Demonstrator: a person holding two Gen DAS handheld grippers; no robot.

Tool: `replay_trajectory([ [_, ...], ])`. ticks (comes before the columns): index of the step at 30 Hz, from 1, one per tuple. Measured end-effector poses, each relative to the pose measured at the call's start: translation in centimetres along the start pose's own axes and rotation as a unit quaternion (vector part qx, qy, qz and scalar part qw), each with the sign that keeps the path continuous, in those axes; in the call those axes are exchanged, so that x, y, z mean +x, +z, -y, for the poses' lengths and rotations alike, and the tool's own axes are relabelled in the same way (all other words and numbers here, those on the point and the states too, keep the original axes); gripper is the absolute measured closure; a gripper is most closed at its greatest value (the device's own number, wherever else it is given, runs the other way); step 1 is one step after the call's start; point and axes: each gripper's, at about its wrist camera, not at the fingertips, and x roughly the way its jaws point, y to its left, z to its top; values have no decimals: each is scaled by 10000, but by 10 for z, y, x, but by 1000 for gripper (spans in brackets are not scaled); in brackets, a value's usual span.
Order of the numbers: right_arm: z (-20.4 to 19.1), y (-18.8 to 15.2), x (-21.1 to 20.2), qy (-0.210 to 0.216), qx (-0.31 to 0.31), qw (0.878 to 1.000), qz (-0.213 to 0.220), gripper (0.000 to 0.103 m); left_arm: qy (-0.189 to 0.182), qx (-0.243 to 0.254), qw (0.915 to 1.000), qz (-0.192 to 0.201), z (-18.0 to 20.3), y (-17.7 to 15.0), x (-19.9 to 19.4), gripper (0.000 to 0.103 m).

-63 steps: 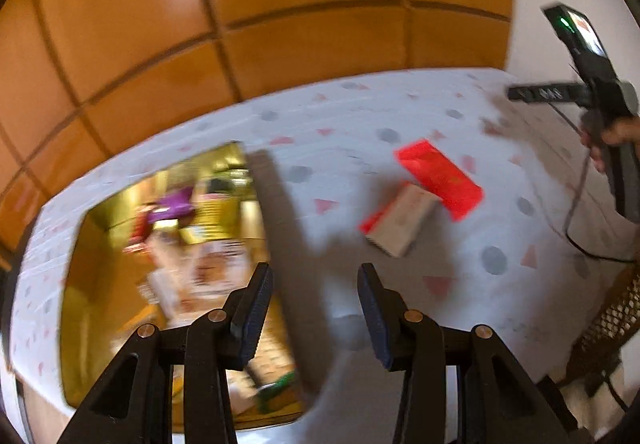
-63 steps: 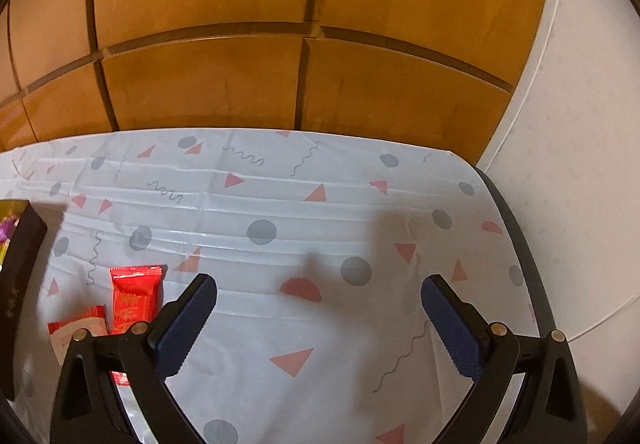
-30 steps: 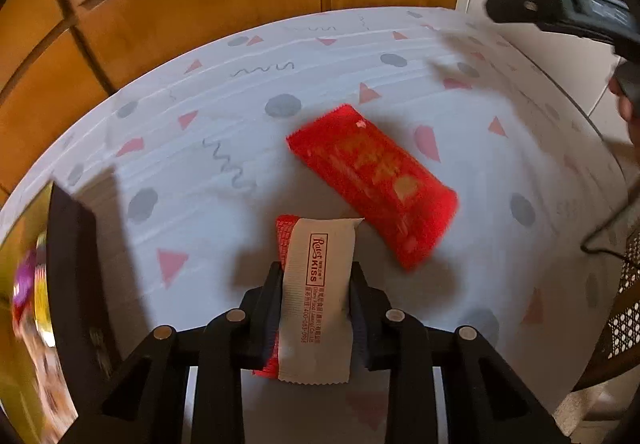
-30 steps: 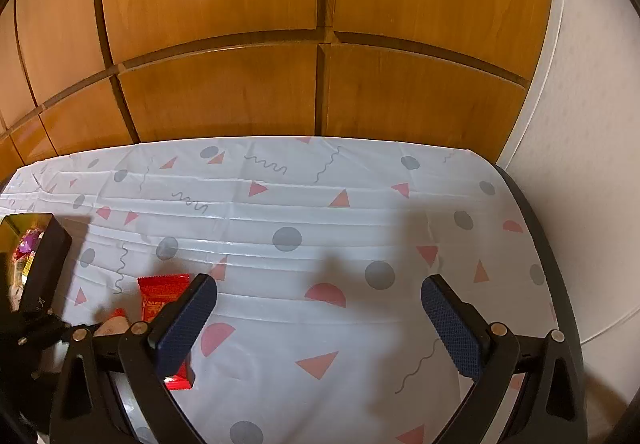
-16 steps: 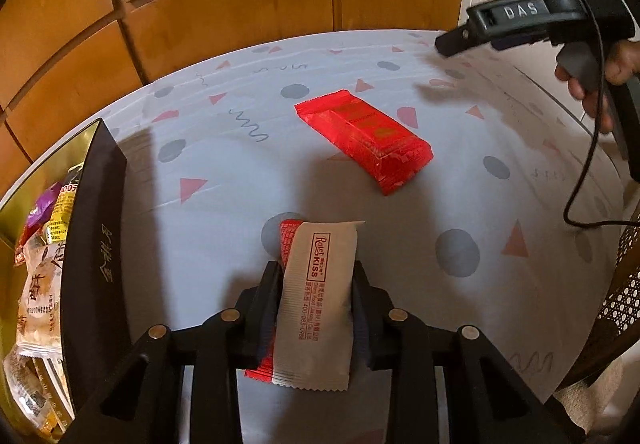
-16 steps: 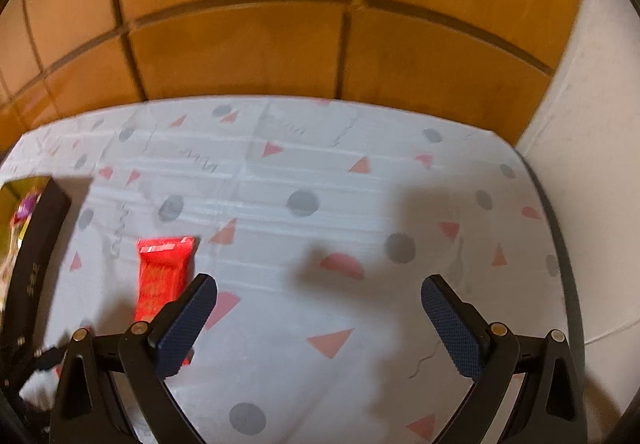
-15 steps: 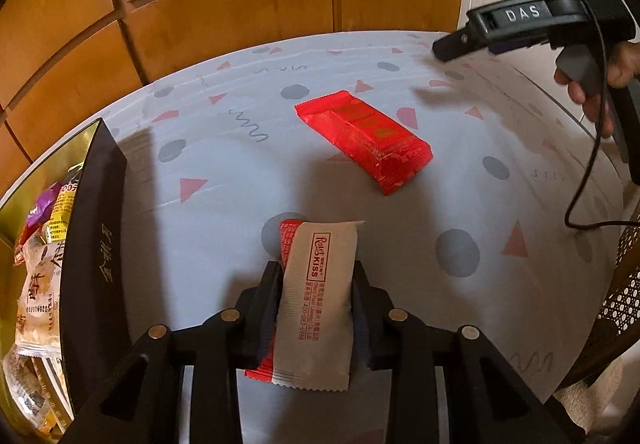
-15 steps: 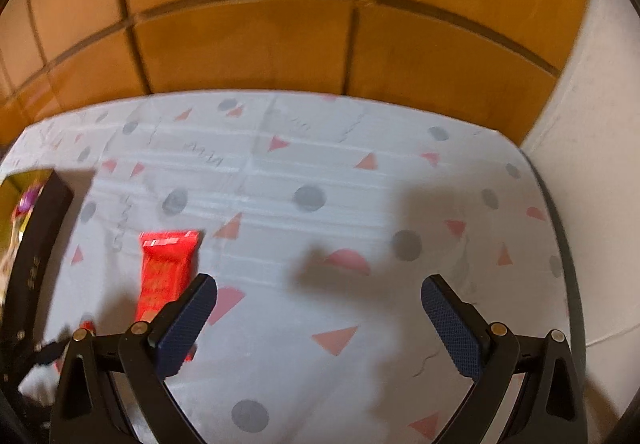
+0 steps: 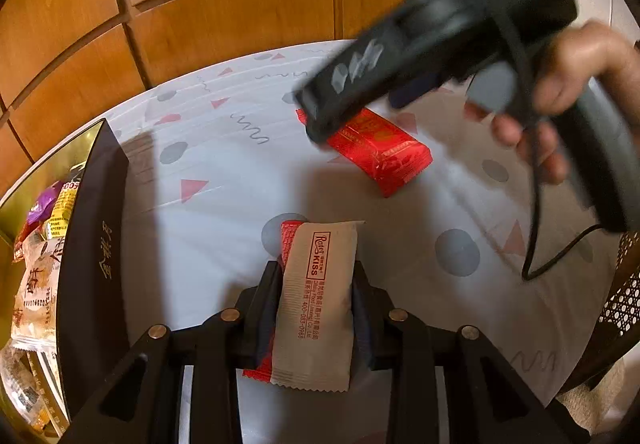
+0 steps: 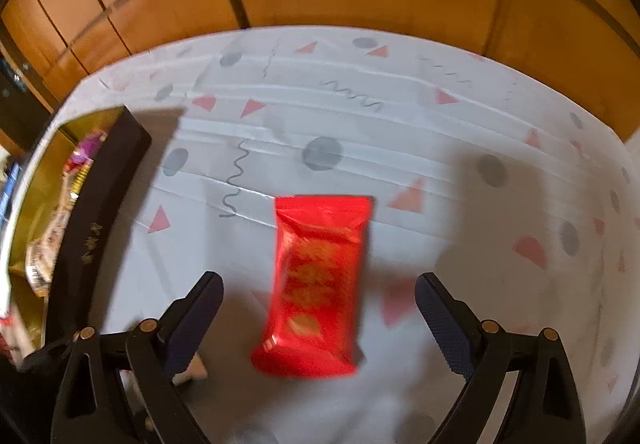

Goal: Organize snacks
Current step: 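Grasp the red packet with the right gripper while the left holds the white packet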

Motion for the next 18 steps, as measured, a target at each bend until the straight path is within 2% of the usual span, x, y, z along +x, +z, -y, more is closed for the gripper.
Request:
replay_trajectory([
  [3, -7, -2, 20, -166, -13, 9997, -193, 28, -20, -56, 10000, 22, -1, 0, 0, 70],
  [5, -10, -11, 18, -319, -56, 9995, -8, 33, -34, -75, 10000, 27, -1, -1, 0, 70],
  [7, -11, -24, 11, -397, 8, 9992, 55, 47, -53, -119, 9999, 32, -1, -1, 0, 70],
  [9, -10, -39, 1, -423, 53, 9990, 106, 53, -70, -161, 9998, 52, -2, -2, 0, 70],
  [14, -7, -82, -20, -606, 174, 9976, 275, 54, -63, -191, 9998, 25, -2, 0, 2, 70],
  [18, -7, -92, -24, -666, 228, 9967, 403, 53, -53, -227, 9997, -13, -4, 1, 2, 69],
])
